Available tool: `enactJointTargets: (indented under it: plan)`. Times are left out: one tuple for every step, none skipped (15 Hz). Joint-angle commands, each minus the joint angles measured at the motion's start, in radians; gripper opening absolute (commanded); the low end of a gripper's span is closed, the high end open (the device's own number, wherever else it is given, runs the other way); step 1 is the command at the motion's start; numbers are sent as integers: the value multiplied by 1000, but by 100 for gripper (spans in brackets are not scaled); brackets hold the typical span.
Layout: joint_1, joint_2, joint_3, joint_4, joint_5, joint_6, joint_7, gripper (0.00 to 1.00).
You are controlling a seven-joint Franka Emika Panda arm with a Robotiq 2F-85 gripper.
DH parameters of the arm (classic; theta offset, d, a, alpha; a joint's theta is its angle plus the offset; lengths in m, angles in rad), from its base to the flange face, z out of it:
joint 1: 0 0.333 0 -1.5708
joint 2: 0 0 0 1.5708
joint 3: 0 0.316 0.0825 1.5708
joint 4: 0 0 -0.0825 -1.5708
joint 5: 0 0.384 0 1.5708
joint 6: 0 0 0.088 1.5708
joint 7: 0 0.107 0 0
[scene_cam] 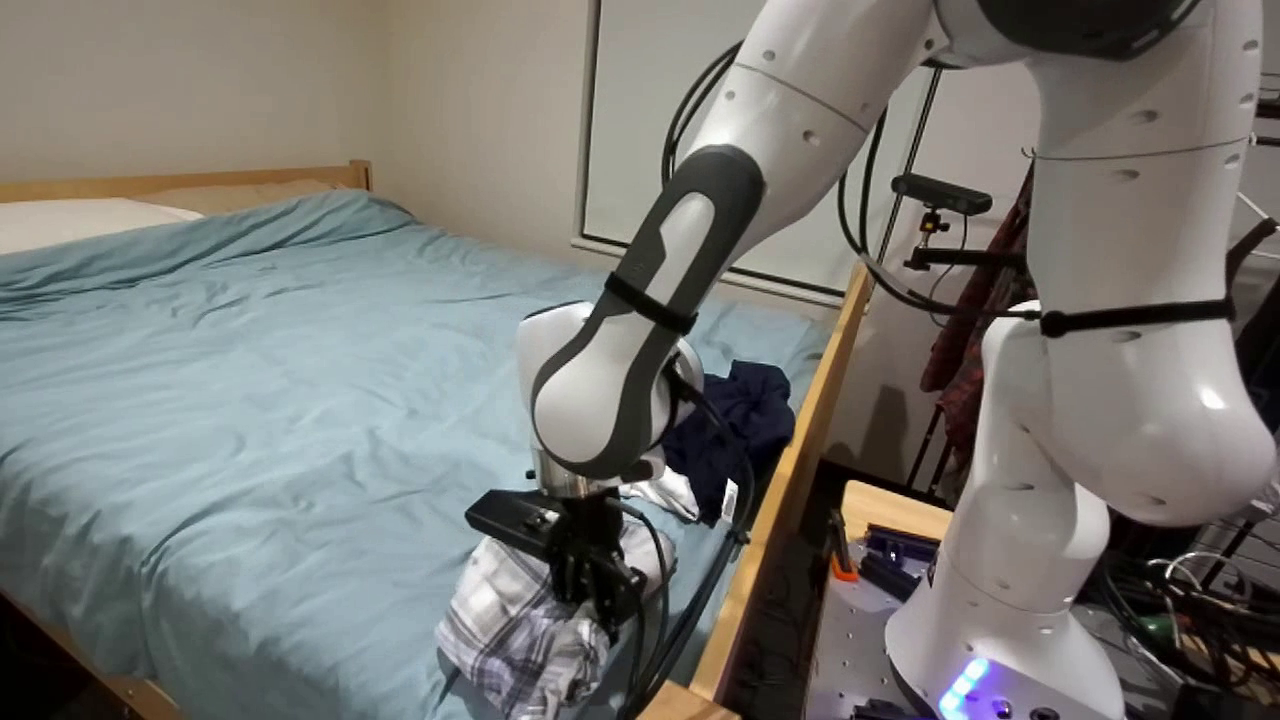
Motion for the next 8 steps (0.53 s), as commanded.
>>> enactJointTargets:
  plan:
    - [-65,-108,1,-87,-17,-84,-74,38]
    - [-75,-116,-6,-86,-31,-98,-91,40]
    - [-87,-124,-17,-78,-60,-123,-116,44]
    - [-99,-127,-32,-59,-109,-153,-138,51]
    - [-106,-129,-44,-40,-164,-179,-152,57]
    - [-116,-127,-56,-8,-232,-220,-179,64]
    - [-121,-128,-64,18,-292,-244,-199,69]
    - [-128,-128,-74,58,-350,-284,-217,77]
